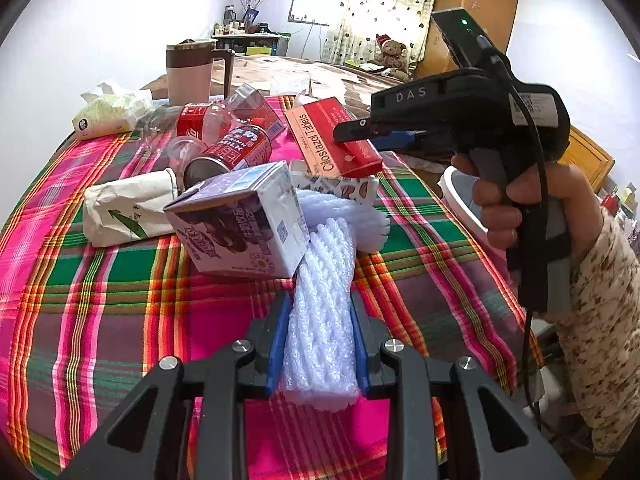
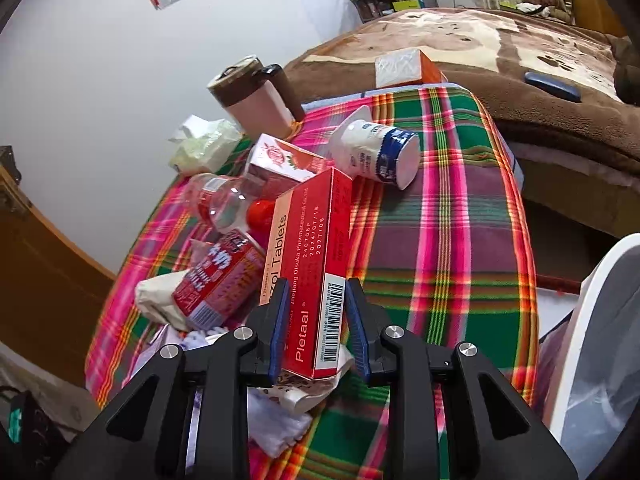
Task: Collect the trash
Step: 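Grasp the red Cilostazol tablet box with the right tool and lift it, then carry the red box over the wastebasket and open the right tool while the left tool carries the foam sleeve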
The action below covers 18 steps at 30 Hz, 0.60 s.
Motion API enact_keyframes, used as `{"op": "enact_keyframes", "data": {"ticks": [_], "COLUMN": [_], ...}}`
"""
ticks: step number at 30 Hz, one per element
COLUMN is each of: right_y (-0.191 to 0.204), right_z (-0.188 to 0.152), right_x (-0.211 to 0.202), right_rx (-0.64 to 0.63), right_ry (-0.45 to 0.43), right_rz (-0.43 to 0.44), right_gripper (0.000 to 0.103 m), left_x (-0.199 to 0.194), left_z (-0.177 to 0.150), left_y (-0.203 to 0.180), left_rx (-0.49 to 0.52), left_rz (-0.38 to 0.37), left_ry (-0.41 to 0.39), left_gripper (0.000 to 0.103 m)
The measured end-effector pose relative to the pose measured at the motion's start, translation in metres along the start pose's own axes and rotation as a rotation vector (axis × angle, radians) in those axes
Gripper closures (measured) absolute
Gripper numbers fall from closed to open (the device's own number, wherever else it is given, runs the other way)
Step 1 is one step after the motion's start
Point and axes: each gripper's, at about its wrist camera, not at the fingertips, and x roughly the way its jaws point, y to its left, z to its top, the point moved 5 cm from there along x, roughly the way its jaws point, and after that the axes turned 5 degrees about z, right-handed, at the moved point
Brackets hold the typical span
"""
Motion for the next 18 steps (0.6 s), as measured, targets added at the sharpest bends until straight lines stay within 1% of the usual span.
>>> {"op": "enact_keyframes", "data": {"ticks": [4,9,14,18], "right_y": [0.005,0.004,0.000,-0.008], "right_z": [-0.002,-0.001,-0.008,-0.014], "right_x": [-0.015,-0.039,-0.059,-0.075], "right_rx": [-0.005,-0.005,-0.006,0.012], "right_ry": [-0.062,-0.130,-0.167,-0.202], "right_rz": [0.015,0.009,0.017,0.008], "right_gripper": [0.080,0.086,0.086,0.086], "left_x": [-0.004,-0.012,-0.023,-0.034], "left_z": [0.002,0.005,0.006,0.013], "left_y": [0.001,-0.003,-0.012,-0.022], "left_rx": [-0.005,0.006,0.005,0.025], "left_rz": [0.005,-0.012,-0.057,-0.068], "left_ry": [-0.013,-0.044,-0.050,-0.090], "left_gripper": [0.075,0.075,0.076,0.076]}}
